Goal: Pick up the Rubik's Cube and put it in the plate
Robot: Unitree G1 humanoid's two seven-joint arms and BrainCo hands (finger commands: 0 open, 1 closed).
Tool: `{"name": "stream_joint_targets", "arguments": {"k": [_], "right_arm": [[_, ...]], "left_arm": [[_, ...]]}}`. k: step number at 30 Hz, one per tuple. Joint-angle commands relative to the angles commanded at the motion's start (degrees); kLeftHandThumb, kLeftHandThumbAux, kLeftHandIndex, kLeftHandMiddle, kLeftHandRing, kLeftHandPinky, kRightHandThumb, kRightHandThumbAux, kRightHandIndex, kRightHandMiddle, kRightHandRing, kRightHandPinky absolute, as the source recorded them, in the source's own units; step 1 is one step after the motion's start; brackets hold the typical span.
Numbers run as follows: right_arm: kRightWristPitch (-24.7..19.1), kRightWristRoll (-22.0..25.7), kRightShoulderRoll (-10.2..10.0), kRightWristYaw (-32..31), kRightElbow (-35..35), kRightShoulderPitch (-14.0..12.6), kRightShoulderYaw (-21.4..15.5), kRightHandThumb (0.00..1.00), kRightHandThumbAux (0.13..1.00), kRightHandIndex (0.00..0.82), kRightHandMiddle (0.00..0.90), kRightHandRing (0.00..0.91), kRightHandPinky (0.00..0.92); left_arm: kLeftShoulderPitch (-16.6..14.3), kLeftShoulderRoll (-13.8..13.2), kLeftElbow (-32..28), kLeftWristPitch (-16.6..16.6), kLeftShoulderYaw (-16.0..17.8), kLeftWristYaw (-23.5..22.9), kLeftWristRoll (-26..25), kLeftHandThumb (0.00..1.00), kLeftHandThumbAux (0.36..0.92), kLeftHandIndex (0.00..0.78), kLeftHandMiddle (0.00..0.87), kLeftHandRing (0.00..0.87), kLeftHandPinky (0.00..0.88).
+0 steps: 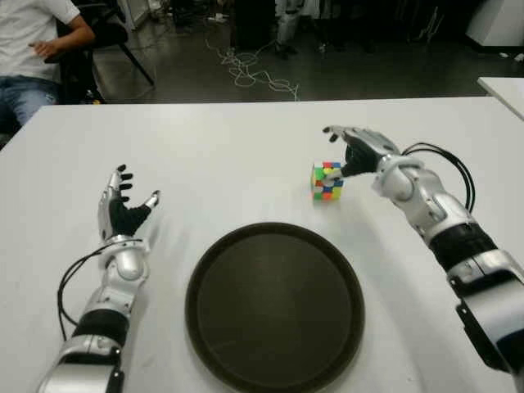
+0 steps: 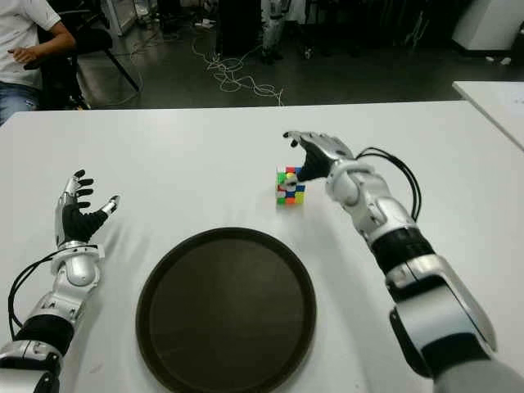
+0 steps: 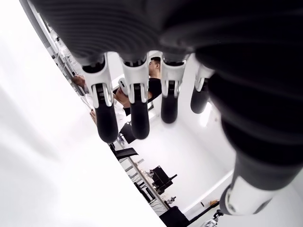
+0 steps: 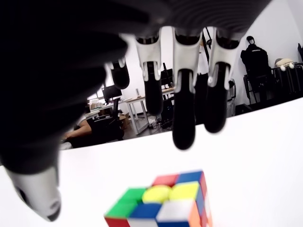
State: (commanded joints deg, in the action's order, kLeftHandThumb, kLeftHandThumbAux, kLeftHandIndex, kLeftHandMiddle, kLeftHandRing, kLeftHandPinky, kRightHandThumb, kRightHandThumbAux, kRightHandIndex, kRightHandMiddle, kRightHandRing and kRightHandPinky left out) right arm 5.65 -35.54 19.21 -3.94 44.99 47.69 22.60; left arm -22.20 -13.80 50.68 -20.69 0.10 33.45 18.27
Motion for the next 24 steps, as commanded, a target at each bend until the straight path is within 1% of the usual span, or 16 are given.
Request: {"name": "stream_joint_targets", "arguments": {"k": [1, 2, 3, 4, 6, 8, 9, 11, 13, 14, 15, 18, 23, 24], "right_arm": [[-0.22, -0.04, -0.10, 0.06, 0.29, 0.28, 0.01, 0.000, 0.684, 0.000, 0.194, 0.360, 0.314], [-0.35, -0.07, -0.17, 0.11, 0.49, 0.47, 0.02, 0.000, 0.676, 0.000, 0.139, 0.254, 0.208], [-0.49, -0.09, -0.24, 0.23, 0.71, 0.64, 0.01, 0.000, 0.673, 0.000, 0.119, 0.216, 0.170], [-0.57, -0.10, -0.29, 0.32, 0.88, 0.77, 0.00, 0.000, 0.669, 0.000, 0.090, 0.158, 0.117], [-0.72, -0.01, -0.49, 0.48, 1.50, 1.29, -0.10, 0.000, 0.662, 0.000, 0.057, 0.091, 0.056], [-0.79, 0.05, -0.64, 0.60, 2.09, 1.76, -0.15, 0.000, 0.658, 0.000, 0.044, 0.065, 0.033], [-0.88, -0.05, -0.80, 0.78, 2.87, 2.40, -0.10, 0.000, 0.655, 0.000, 0.039, 0.056, 0.026], [-1.02, -0.32, -1.07, 1.16, 4.18, 3.38, 0.08, 0.000, 0.647, 0.000, 0.024, 0.029, 0.010], [-1.10, -0.72, -1.37, 1.67, 5.59, 4.17, 0.43, 0.000, 0.648, 0.000, 0.020, 0.021, 0.005], [-1.11, -0.91, -1.52, 1.92, 6.31, 4.54, 0.61, 0.000, 0.651, 0.000, 0.021, 0.020, 0.003], [-1.15, -1.01, -1.63, 2.05, 6.82, 4.80, 0.74, 0.000, 0.652, 0.000, 0.021, 0.019, 0.002], [-1.19, -0.81, -1.99, 2.18, 8.17, 5.46, 0.79, 0.000, 0.665, 0.000, 0.026, 0.023, 0.001], [-0.96, -0.50, -2.40, 2.47, 9.64, 6.17, 0.74, 0.000, 0.674, 0.000, 0.020, 0.015, 0.013], [-0.90, -0.47, -2.45, 2.53, 9.83, 6.26, 0.74, 0.000, 0.675, 0.000, 0.020, 0.015, 0.015]], "left_arm": [[0.00, 0.01, -0.01, -0.02, 0.01, 0.02, 0.00, 0.001, 0.723, 0.000, 0.176, 0.288, 0.385], [0.03, 0.02, -0.04, -0.04, 0.01, 0.04, 0.00, 0.001, 0.726, 0.000, 0.166, 0.272, 0.377], [0.06, 0.03, -0.07, -0.03, -0.01, 0.09, 0.03, 0.001, 0.727, 0.000, 0.163, 0.266, 0.375], [0.09, 0.04, -0.09, -0.03, -0.03, 0.13, 0.06, 0.001, 0.722, 0.000, 0.151, 0.249, 0.359], [0.11, 0.03, -0.12, -0.02, -0.07, 0.18, 0.10, 0.000, 0.714, 0.000, 0.139, 0.230, 0.343], [0.12, 0.01, -0.13, -0.07, -0.09, 0.19, 0.11, 0.000, 0.709, 0.000, 0.135, 0.223, 0.338], [0.13, 0.00, -0.14, -0.21, -0.09, 0.17, 0.09, 0.000, 0.709, 0.000, 0.140, 0.233, 0.349], [0.13, -0.01, -0.14, -0.42, -0.09, 0.13, 0.06, 0.000, 0.716, 0.000, 0.179, 0.290, 0.399], [0.11, -0.02, -0.09, -0.57, -0.10, 0.15, 0.04, 0.000, 0.719, 0.000, 0.194, 0.308, 0.411], [0.10, -0.02, -0.07, -0.64, -0.10, 0.18, 0.05, 0.000, 0.717, 0.000, 0.210, 0.351, 0.441], [0.10, -0.02, -0.08, -0.68, -0.12, 0.24, 0.10, 0.000, 0.716, 0.000, 0.216, 0.367, 0.452], [0.18, -0.01, -0.27, -0.55, -0.19, 0.48, 0.29, 0.000, 0.710, 0.000, 0.229, 0.413, 0.477], [0.31, 0.03, -0.50, -0.25, -0.26, 0.71, 0.37, 0.000, 0.716, 0.000, 0.301, 0.535, 0.586], [0.31, 0.04, -0.49, -0.23, -0.26, 0.72, 0.35, 0.000, 0.717, 0.000, 0.307, 0.543, 0.593]]}}
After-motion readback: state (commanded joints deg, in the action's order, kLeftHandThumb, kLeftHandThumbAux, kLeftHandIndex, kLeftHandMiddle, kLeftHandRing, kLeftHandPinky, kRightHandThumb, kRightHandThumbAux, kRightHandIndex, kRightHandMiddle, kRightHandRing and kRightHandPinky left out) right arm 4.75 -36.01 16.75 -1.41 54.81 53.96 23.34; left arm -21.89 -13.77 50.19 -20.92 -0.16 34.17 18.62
